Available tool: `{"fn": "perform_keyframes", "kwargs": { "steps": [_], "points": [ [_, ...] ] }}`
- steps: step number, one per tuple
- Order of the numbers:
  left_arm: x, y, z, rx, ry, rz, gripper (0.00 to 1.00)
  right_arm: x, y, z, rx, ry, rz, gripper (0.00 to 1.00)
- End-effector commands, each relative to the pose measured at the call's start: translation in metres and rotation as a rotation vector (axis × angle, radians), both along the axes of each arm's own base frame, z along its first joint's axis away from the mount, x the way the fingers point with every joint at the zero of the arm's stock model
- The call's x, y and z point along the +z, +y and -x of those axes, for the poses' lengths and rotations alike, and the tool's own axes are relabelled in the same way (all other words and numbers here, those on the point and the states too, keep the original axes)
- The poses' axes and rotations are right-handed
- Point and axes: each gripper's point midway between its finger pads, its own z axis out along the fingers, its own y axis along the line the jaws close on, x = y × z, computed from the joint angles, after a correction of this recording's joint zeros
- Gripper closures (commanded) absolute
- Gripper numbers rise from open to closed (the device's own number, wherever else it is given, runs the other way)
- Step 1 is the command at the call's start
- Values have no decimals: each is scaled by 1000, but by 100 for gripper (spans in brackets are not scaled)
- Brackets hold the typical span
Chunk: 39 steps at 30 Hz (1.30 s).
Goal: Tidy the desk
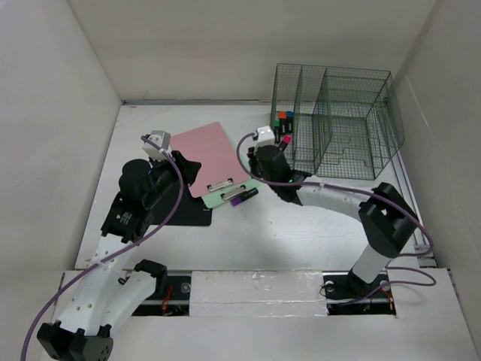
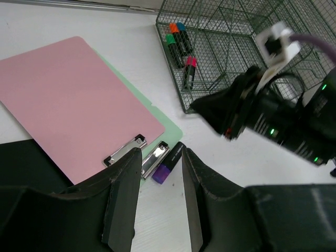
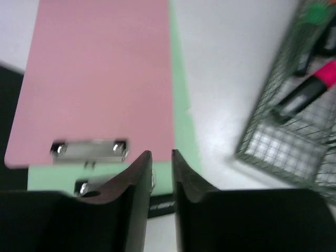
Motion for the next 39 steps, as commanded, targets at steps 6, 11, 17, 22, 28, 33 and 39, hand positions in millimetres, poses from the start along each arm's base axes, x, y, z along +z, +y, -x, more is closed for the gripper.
{"fn": "perform_keyframes", "kwargs": {
  "steps": [6,11,17,22,28,33,39],
  "points": [
    [28,-1,3,-11,-82,19,68,-61,27,33,-17,192,3,27],
    [30,0,5,-8,-91,21,68,-74,22,29,-76,213,63,23],
    [30,-1,6,-16,-92,25,67,-92,21,42,-109,257,111,11],
    [30,-3,8,-33,-92,29,68,-93,33,45,-72,270,94,7],
    [30,-2,7,-25,-93,28,68,-113,43,59,-59,332,82,10],
    [31,-3,9,-34,-97,31,67,-130,32,67,-90,361,85,12],
    [32,-3,9,-34,-100,33,68,-135,14,73,-118,362,141,13]
  ]
}}
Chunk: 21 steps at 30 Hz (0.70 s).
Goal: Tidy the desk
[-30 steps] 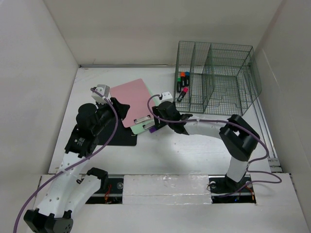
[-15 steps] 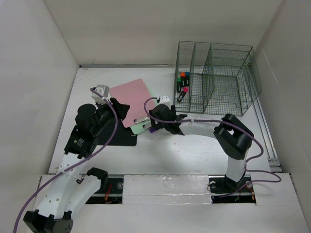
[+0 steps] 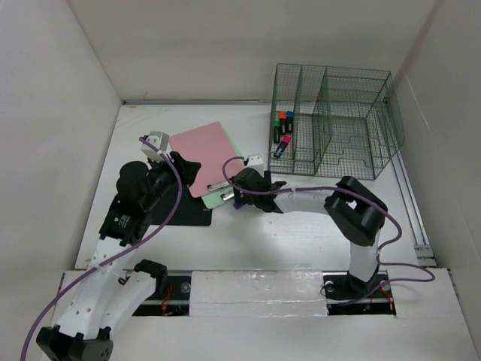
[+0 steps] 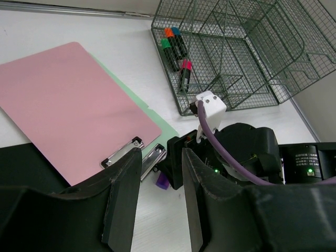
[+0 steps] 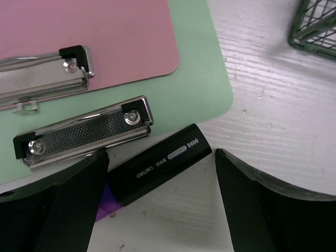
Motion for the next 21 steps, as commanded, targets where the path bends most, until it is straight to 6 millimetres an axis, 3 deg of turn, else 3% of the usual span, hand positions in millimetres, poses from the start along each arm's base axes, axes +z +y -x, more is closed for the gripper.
{"fn": "perform_keyframes", "kwargs": {
  "steps": [1,5,8,15,16,19,21],
  "points": [
    [25,-2,3,-17,-77,23,67,-1,-15,7,-28,-3,41,13],
    [25,-3,4,-23,-78,24,68,6,-34,12,-36,-15,63,15],
    [26,-3,4,-23,-78,25,67,2,-38,14,-36,-8,75,18],
    [24,-3,4,-23,-73,24,68,-13,-24,21,-8,48,19,34],
    [25,-3,4,-23,-76,25,68,-15,-25,23,-6,48,15,39],
    [24,-3,3,-20,-75,24,67,-2,-33,21,-35,17,18,71],
    [24,-4,3,-28,-70,23,68,10,-39,19,-51,-18,20,80]
  ]
}}
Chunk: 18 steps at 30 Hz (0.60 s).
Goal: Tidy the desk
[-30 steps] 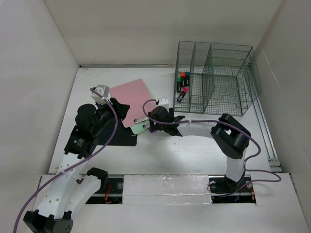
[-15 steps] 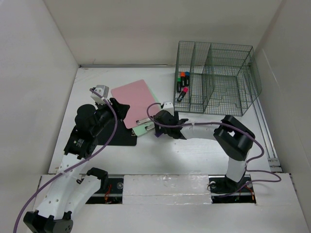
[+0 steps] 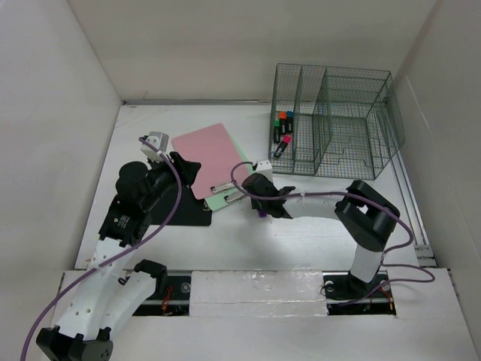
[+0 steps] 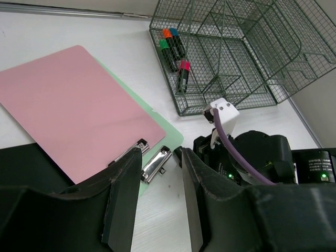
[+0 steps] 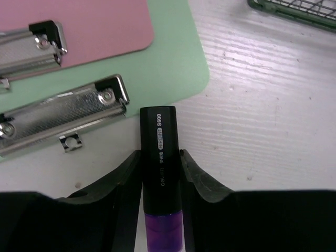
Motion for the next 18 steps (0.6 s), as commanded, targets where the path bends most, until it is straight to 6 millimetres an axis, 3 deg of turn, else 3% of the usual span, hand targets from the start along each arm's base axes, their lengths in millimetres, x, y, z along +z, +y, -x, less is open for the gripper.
{"fn": "perform_keyframes", "kwargs": {
  "steps": [1,2,4,6,12,13,14,15,16,18],
  "points": [
    [22,-4,2,-23,-67,22,68,24,-12,-3,-32,-48,-19,83],
    [24,-4,2,-26,-71,23,67,43,-10,-7,-32,-84,-44,88],
    [23,-4,2,-23,-67,23,68,65,-15,-17,-47,-140,-45,90],
    [23,-5,0,-26,-64,24,68,100,-18,-35,-56,-212,-79,91],
    [23,-4,1,-20,-67,23,67,195,-47,-112,-91,-446,-146,92],
    [24,-4,2,-25,-71,23,67,220,-47,-127,-93,-504,-177,91],
    [23,-4,2,-23,-71,23,67,229,-53,-138,-95,-526,-170,91],
    [24,-2,3,-19,-76,24,67,226,-68,-157,-129,-528,-130,91],
    [24,-2,3,-13,-76,23,67,247,-73,-169,-150,-558,-138,91],
    [25,-1,1,-5,-75,20,67,253,-91,-191,-178,-567,-119,91]
  ]
}}
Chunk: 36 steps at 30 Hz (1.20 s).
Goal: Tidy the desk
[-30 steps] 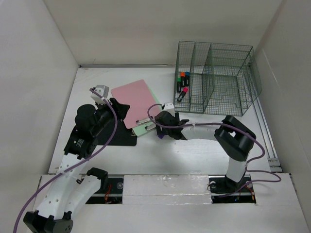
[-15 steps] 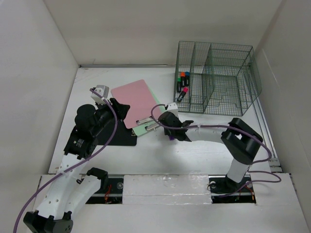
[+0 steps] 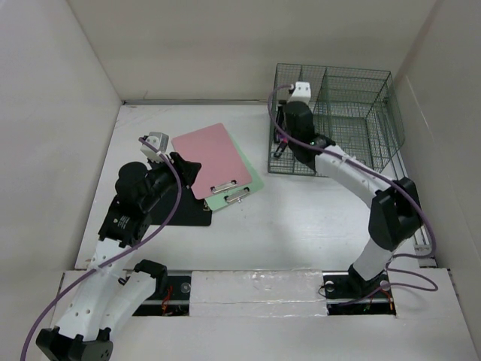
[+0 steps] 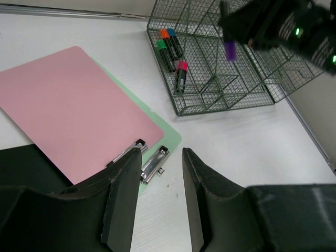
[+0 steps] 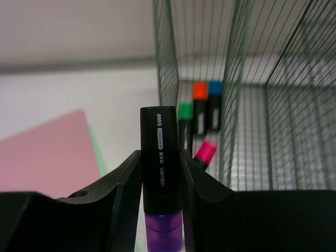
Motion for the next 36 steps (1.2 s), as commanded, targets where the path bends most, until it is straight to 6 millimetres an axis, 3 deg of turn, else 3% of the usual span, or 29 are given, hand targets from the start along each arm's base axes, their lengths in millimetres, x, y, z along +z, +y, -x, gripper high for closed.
{"fn": "perform_keyframes", "kwargs": {
  "steps": [1,3,5,6,7,8,9,10,12,14,15,16,18,19,21,22,23,25,26,33,36],
  "points": [
    [23,0,0,2,-69,15,67,35,-15,-40,-7,-95,26,91],
    [24,1,1,4,-76,17,67,50,-15,-55,13,-135,21,91],
    [23,2,-1,14,-72,13,67,41,-17,-79,13,-114,39,86],
    [22,2,-1,14,-69,12,67,59,-15,-81,22,-147,26,86],
    [22,1,-1,10,-67,12,67,55,-20,-87,16,-124,39,71],
    [21,2,-1,11,-66,11,67,46,-23,-96,6,-105,48,62],
    [22,3,0,16,-72,11,67,65,-24,-101,-15,-139,35,51],
    [21,4,-1,20,-70,10,67,57,-26,-99,-20,-103,52,34],
    [19,4,-4,28,-57,4,67,73,-25,-91,1,-161,22,20],
    [17,3,-4,20,-53,3,66,73,-18,-85,24,-169,9,17],
    [16,2,-5,17,-52,2,66,90,-18,-76,46,-206,-19,17],
    [16,2,-5,18,-49,0,66,71,-12,-66,66,-174,-12,17],
    [12,2,-9,22,-38,-5,66,76,-4,-45,94,-189,-41,21],
    [10,0,-9,13,-29,-6,66,52,-2,-34,105,-161,-41,31],
    [3,-4,-12,-4,-7,-12,66,39,11,-14,143,-146,-79,50],
    [0,-6,-12,-14,2,-13,65,47,13,-3,157,-171,-106,77],
    [-3,-7,-14,-17,12,-16,63,18,14,9,162,-113,-113,88],
    [-14,-12,-18,-41,51,-27,61,9,26,30,212,-98,-133,100],
    [-16,-14,-18,-53,64,-31,59,-14,27,42,231,-58,-116,100],
    [-61,-23,-38,-73,214,-86,56,-56,39,95,333,48,-136,96],
    [-77,-30,-43,-103,265,-117,60,-56,41,114,381,69,-166,66]
  ]
}}
